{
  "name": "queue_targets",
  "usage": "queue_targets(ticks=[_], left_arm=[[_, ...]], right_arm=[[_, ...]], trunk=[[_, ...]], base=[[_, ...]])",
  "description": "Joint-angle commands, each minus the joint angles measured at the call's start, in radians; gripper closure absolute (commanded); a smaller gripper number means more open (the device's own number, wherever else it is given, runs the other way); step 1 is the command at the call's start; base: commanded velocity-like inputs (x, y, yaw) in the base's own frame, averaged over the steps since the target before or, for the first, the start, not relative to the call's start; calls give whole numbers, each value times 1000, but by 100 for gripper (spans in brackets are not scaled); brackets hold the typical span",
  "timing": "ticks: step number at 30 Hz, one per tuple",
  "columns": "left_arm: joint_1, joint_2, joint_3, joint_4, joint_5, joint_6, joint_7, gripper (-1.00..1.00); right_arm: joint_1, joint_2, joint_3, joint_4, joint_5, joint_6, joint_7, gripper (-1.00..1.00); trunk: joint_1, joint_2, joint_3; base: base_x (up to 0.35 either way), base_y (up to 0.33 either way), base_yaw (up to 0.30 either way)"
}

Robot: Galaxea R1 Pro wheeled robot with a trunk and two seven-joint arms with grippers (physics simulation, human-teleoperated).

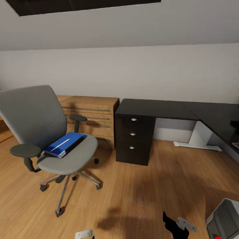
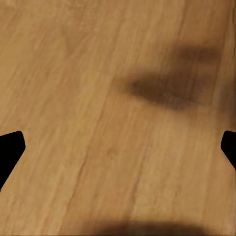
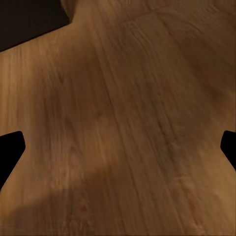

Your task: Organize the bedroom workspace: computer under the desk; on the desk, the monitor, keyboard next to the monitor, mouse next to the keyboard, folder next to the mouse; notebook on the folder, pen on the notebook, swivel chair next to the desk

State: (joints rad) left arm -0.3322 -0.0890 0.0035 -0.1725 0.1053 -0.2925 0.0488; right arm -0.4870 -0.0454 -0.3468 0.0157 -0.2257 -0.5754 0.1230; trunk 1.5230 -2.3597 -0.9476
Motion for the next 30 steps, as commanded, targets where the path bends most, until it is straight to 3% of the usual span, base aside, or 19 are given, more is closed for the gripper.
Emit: queue_targets(ticks=[1,13,30], left_arm=[[-1,0,0,1,8,-3,0,-100],[-1,-1,0,2,8,-4,0,-100],[-1,-1,0,2,8,-4,0,-100]], right_arm=[[-1,0,-3,2,-11,-3,10,-100],[-1,-1,-3,1,-11,-3,10,-100],[-1,5,-2,1,-5,-3,11,-100]], trunk=[[0,0,0],[0,0,6],[0,0,9]], base=[[293,0,-147],[293,0,-222],[27,0,-259]])
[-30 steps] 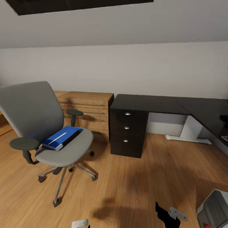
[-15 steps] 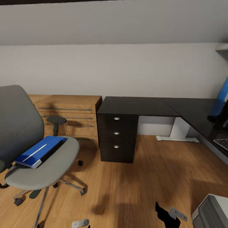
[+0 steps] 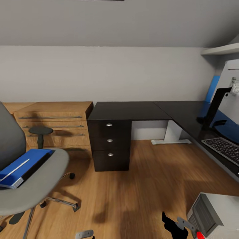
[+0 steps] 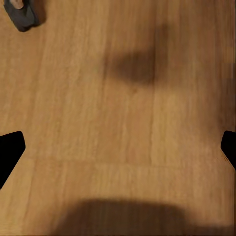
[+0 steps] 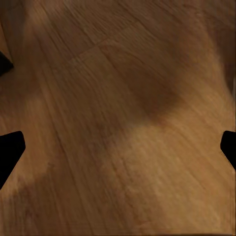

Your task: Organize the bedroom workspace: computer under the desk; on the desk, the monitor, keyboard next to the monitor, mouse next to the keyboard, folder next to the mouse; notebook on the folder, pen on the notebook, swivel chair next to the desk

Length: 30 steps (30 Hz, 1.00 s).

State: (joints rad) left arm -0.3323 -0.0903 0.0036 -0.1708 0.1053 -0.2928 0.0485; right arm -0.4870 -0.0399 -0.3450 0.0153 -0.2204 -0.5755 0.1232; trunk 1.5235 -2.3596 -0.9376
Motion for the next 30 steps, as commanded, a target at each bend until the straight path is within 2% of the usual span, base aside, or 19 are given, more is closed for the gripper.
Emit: queue_targets(ticks=[1,3,6,10,19,24,30], left_arm=[[0,0,0,1,8,-3,0,-100],[0,0,0,1,8,-3,0,-100],[0,0,0,1,8,-3,0,-100],[0,0,0,1,8,-3,0,-100],[0,0,0,1,8,-3,1,-100],[0,0,0,1,8,-3,0,-100],[0,0,0,1,8,-3,1,-100]], right_arm=[[-1,1,-3,2,-7,-3,10,-100],[-1,2,-3,2,14,-3,10,-100],[-1,4,-3,2,68,-3,10,-100],[-1,7,-4,2,108,-3,9,-100],[-1,6,-4,2,123,-4,9,-100],[-1,5,-5,2,124,-4,9,-100],[-1,6,-5,2,124,-4,9,-100]], trunk=[[0,0,-1],[0,0,-1],[0,0,-1],[0,0,-1],[0,0,-1],[0,0,-3],[0,0,-4]], base=[[1,7,-262],[0,73,-263],[0,192,-263],[0,267,-263],[0,261,-262],[0,46,-190],[0,7,-56]])
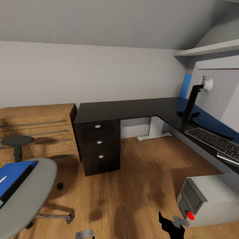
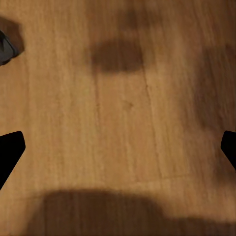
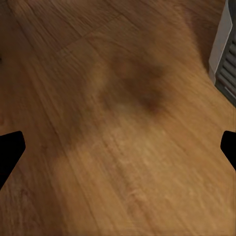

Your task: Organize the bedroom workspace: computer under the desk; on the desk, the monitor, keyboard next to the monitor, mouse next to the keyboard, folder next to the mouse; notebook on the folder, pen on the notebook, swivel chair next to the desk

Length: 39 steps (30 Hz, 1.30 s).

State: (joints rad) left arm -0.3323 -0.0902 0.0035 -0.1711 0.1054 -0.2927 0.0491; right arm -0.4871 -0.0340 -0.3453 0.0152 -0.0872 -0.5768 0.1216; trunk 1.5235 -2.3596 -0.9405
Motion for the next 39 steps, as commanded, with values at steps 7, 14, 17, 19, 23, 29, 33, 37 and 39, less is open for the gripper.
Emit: queue_targets(ticks=[7,14,17,19,23,29,33,37,39], left_arm=[[0,0,0,1,8,-3,0,-100],[0,0,0,1,8,-3,-1,-100],[0,0,0,1,8,-3,-1,-100],[0,0,0,1,8,-3,-1,-100],[0,0,0,4,8,-3,-1,-100],[0,0,-2,17,7,-3,-2,-100],[-1,-1,0,16,8,-3,-2,-100],[0,-3,1,15,8,-3,-1,-100],[0,-6,1,15,8,-3,-1,-100]], right_arm=[[-1,0,-4,2,-9,-3,11,-100],[-1,1,-4,2,-8,-13,11,-100],[-1,1,-4,2,-8,-25,11,-100],[-1,1,-4,2,-7,-35,11,-100],[-1,2,-4,2,-7,-39,11,-100],[-1,-1,-4,2,-8,-43,10,-100],[-1,-1,-4,2,-8,-79,9,-100],[-1,-2,-4,2,-9,-83,9,-100],[-1,-2,-4,2,-9,-83,9,-100]], trunk=[[0,0,-1],[0,0,-1],[0,0,-1],[0,0,-1],[0,0,-1],[0,0,-2],[0,0,-2],[7,-14,-9],[15,-28,-15]], base=[[0,0,-193],[1,92,-255],[28,184,-259],[79,203,-259],[164,228,-259],[214,184,-259],[10,5,-134],[3,1,-37],[1,1,-13]])
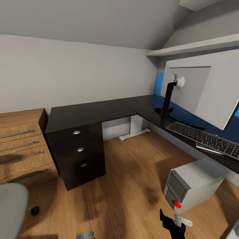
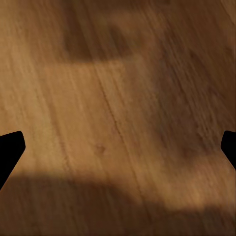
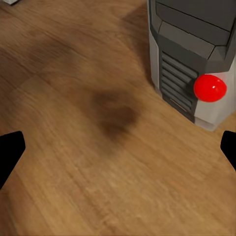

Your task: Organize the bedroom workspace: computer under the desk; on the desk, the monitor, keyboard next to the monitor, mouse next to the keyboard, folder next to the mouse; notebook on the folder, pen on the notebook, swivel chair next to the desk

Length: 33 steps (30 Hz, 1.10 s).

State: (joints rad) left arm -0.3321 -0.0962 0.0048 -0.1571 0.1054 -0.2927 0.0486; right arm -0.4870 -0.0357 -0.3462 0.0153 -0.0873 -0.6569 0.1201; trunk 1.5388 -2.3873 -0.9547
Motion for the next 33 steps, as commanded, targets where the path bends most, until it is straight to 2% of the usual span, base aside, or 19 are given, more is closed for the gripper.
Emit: queue_targets(ticks=[1,7,9,13,14,17,24,28,33], left_arm=[[-1,-2,0,1,8,-3,0,-100],[-1,-3,-2,-3,9,1,2,-100],[0,-3,-3,-15,10,2,5,-100],[-1,-4,-3,-83,10,17,12,-100],[-1,-5,-3,-110,10,29,14,-100],[-1,-14,-3,-159,9,75,16,-100],[-1,-36,-3,-268,8,188,17,-100],[-1,-41,-5,-336,7,212,14,-100],[-1,-42,-26,-371,6,216,6,-100]], right_arm=[[-1,-1,-4,2,-10,-4,10,-100],[-1,-4,-5,-6,-16,-5,-3,-100],[-1,-2,-5,-19,-16,-6,-44,-100],[-1,2,-2,-76,-9,-5,-183,-100],[-1,3,-1,-101,-5,-3,-226,-100],[-1,4,0,-143,13,-1,-287,-100],[-2,4,1,-194,69,16,-343,-100],[-2,4,1,-222,97,19,-349,-100],[-2,11,-3,-232,117,15,-350,-100]], trunk=[[4,-8,-4],[27,-50,-23],[34,-64,-29],[50,-92,-42],[54,-99,-45],[62,-113,-55],[65,-115,-82],[67,-115,-98],[67,-115,-98]], base=[[0,0,-7],[0,0,-2],[0,0,0],[0,0,0],[0,0,0],[0,0,0],[0,0,0],[0,0,0],[0,0,-1]])
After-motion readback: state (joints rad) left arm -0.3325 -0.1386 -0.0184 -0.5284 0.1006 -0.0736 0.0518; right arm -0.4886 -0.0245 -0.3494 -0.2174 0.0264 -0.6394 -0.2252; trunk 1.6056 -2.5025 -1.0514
